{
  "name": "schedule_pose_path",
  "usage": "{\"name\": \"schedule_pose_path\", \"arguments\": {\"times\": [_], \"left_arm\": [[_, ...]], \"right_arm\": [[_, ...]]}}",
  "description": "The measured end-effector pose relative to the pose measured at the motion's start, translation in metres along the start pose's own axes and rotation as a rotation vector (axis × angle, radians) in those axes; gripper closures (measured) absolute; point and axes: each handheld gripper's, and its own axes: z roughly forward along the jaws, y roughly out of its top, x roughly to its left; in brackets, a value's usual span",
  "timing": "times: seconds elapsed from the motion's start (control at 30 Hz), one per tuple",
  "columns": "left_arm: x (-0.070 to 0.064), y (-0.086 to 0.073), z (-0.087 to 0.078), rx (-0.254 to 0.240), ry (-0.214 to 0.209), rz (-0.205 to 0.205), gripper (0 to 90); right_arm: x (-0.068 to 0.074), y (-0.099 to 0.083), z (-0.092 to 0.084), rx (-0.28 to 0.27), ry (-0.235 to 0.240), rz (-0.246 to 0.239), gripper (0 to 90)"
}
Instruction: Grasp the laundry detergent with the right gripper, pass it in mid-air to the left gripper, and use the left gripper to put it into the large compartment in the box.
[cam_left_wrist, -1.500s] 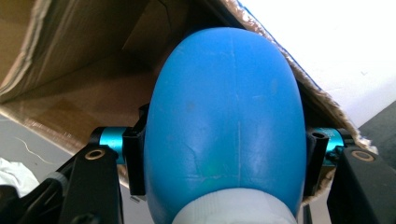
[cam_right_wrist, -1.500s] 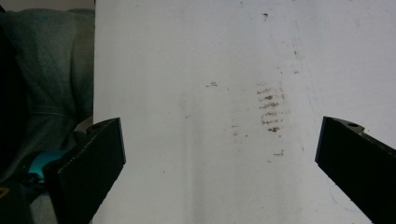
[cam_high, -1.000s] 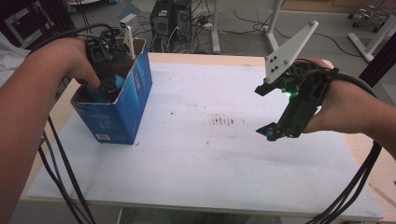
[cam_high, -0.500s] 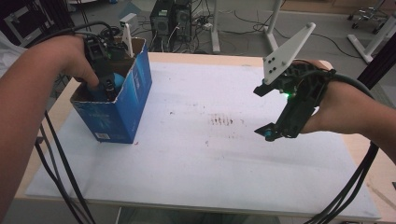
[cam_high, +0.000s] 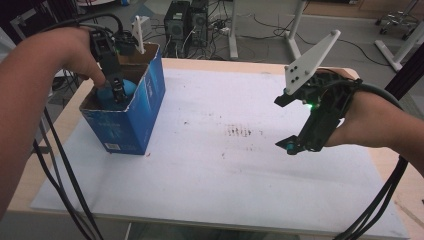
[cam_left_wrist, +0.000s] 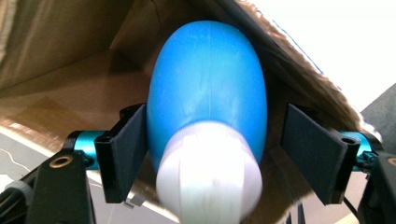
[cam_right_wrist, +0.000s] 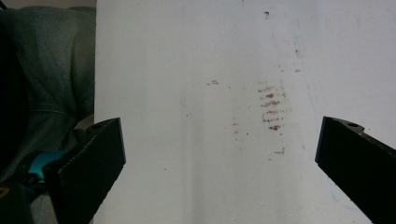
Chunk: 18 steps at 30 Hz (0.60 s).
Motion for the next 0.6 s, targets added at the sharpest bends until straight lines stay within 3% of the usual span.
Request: {"name": "schedule_pose_path", "arguments": {"times": [0.4,0.6], "left_arm": [[-0.014,-0.002,-0.037,-0.013,0.022,0.036,16.3],[-0.027,0.002,-0.057,-0.035,0.035,0.069,11.8]], "right_arm": [[-0.001,0.000,-0.004,0.010,0.002,-0.010,0.7],[-0.003,0.000,-0.009,0.022,0.004,-0.012,0.7]]}}
